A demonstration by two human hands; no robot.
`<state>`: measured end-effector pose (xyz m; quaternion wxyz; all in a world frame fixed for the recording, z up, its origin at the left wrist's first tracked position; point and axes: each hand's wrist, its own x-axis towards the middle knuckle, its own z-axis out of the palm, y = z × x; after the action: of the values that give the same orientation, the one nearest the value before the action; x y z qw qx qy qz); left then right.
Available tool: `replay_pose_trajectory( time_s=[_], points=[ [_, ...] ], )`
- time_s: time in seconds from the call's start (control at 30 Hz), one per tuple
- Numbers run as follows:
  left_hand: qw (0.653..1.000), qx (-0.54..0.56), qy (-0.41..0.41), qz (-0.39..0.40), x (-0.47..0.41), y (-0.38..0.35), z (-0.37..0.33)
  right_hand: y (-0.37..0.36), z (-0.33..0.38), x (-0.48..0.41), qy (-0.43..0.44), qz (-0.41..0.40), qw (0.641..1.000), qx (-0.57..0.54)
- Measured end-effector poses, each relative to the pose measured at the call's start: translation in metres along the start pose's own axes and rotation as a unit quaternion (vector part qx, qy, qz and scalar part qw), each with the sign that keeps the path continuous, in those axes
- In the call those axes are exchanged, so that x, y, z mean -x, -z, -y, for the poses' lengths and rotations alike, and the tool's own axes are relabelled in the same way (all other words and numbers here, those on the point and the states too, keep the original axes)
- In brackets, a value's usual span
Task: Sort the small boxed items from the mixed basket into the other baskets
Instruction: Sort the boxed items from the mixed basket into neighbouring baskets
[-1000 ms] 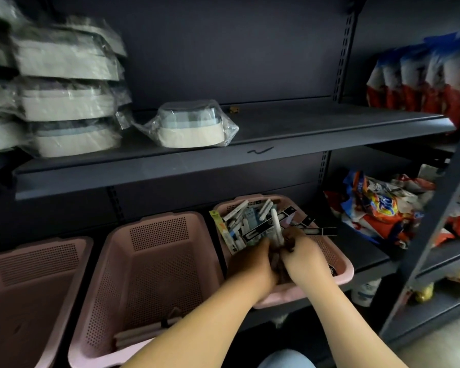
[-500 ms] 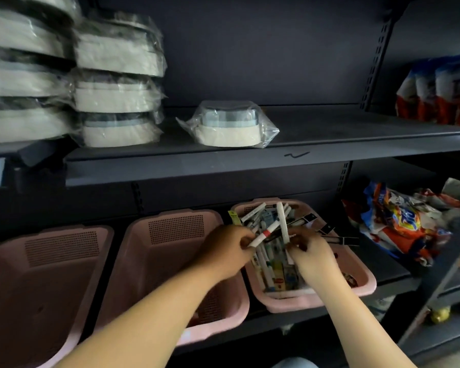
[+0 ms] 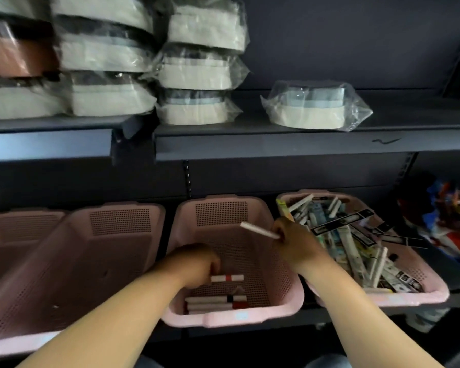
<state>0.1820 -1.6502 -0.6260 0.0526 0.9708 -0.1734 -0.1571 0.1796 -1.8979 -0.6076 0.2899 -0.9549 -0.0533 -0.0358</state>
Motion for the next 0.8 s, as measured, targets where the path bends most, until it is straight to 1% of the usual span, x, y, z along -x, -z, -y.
replay_pose_trajectory(
  time_s=[0.13,0.2,0.23,0.33,0.37,0.43,0.5,0.63,0.7,0.8],
  points=[
    [0.999,0.01,0.0,0.052,-0.001,-0.007,0.006,-0.008,0.007,-0.003,0.029,0.042,0.997,0.064],
    [0.998,0.033,-0.005,0.061,-0.003,-0.004,0.006,-0.015,0.011,-0.004,0.039,0.052,0.994,0.086],
    [0.998,0.046,-0.007,0.04,-0.002,-0.001,0.005,-0.019,0.013,-0.005,0.045,0.052,0.993,0.096],
    [0.991,0.077,-0.009,-0.11,-0.003,0.01,0.006,-0.032,0.022,-0.009,0.062,0.067,0.986,0.139],
    [0.985,0.085,-0.01,-0.147,-0.003,0.012,0.007,-0.038,0.026,-0.009,0.067,0.081,0.984,0.146],
    [0.981,0.073,-0.028,-0.178,-0.002,0.014,0.007,-0.049,0.032,-0.011,0.083,0.115,0.979,0.148],
    [0.984,0.05,-0.041,-0.165,-0.002,0.008,0.006,-0.059,0.039,-0.011,0.097,0.146,0.976,0.132],
    [0.992,0.044,-0.024,-0.114,-0.004,-0.004,0.007,-0.067,0.043,-0.009,0.093,0.184,0.974,0.09],
    [0.995,0.031,-0.016,-0.092,-0.004,-0.009,0.007,-0.062,0.038,-0.007,0.087,0.169,0.978,0.081],
    [0.999,0.014,-0.003,-0.049,-0.006,-0.016,0.008,-0.043,0.028,-0.008,0.078,0.117,0.989,0.052]
  ],
)
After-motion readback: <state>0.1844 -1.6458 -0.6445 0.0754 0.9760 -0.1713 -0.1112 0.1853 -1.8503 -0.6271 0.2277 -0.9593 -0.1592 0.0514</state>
